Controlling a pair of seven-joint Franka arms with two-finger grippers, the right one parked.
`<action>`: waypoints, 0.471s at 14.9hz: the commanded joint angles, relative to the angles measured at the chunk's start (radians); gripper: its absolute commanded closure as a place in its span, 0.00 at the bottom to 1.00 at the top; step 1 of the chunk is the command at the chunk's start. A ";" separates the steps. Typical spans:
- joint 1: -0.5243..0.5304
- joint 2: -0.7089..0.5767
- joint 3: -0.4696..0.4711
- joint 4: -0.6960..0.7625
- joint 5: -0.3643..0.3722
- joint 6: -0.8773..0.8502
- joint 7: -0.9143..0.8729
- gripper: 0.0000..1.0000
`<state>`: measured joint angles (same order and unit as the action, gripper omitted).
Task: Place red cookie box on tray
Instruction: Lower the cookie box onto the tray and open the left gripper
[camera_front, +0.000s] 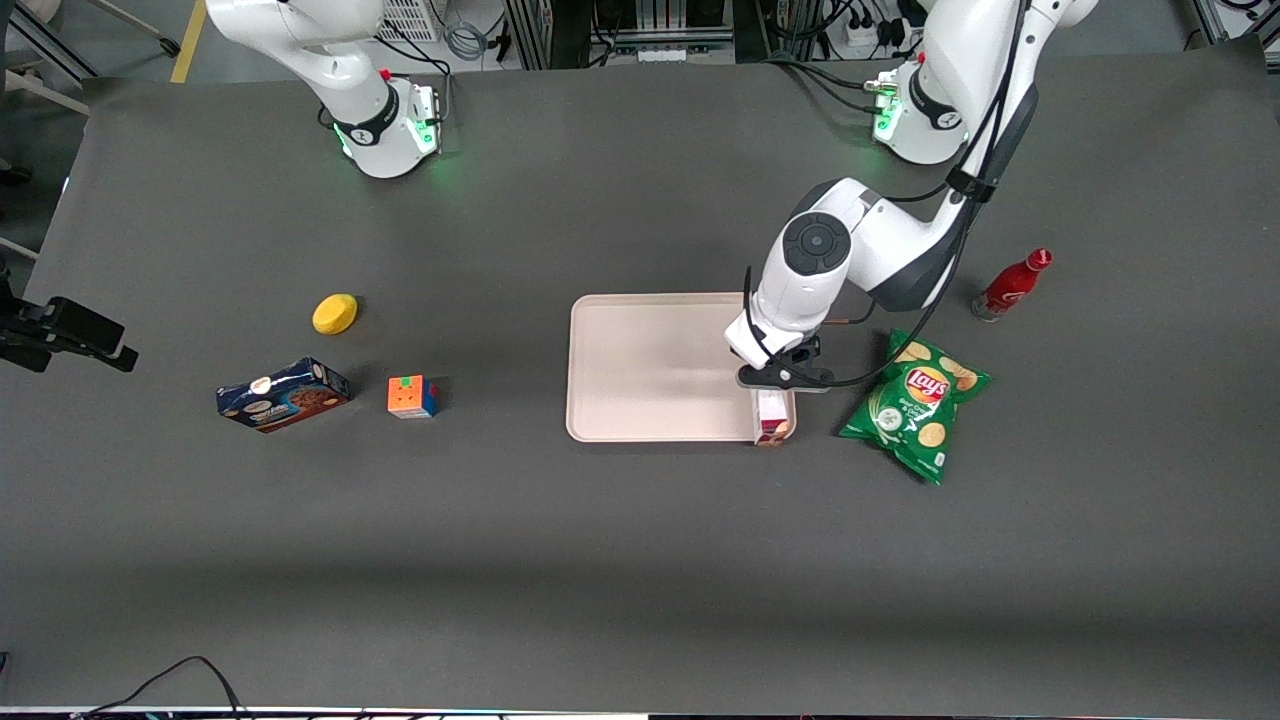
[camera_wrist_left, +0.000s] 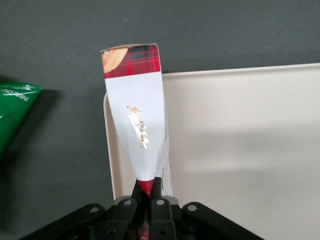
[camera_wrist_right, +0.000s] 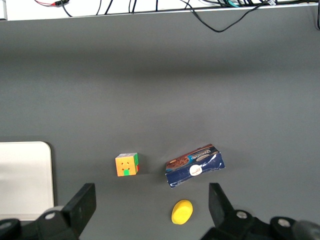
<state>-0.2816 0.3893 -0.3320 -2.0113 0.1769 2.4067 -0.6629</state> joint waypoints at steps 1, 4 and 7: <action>-0.004 -0.032 0.004 -0.038 0.021 0.012 -0.030 0.99; -0.002 -0.032 0.004 -0.043 0.021 0.012 -0.030 0.88; -0.001 -0.030 0.004 -0.043 0.021 0.012 -0.053 0.59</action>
<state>-0.2811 0.3891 -0.3309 -2.0304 0.1791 2.4090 -0.6735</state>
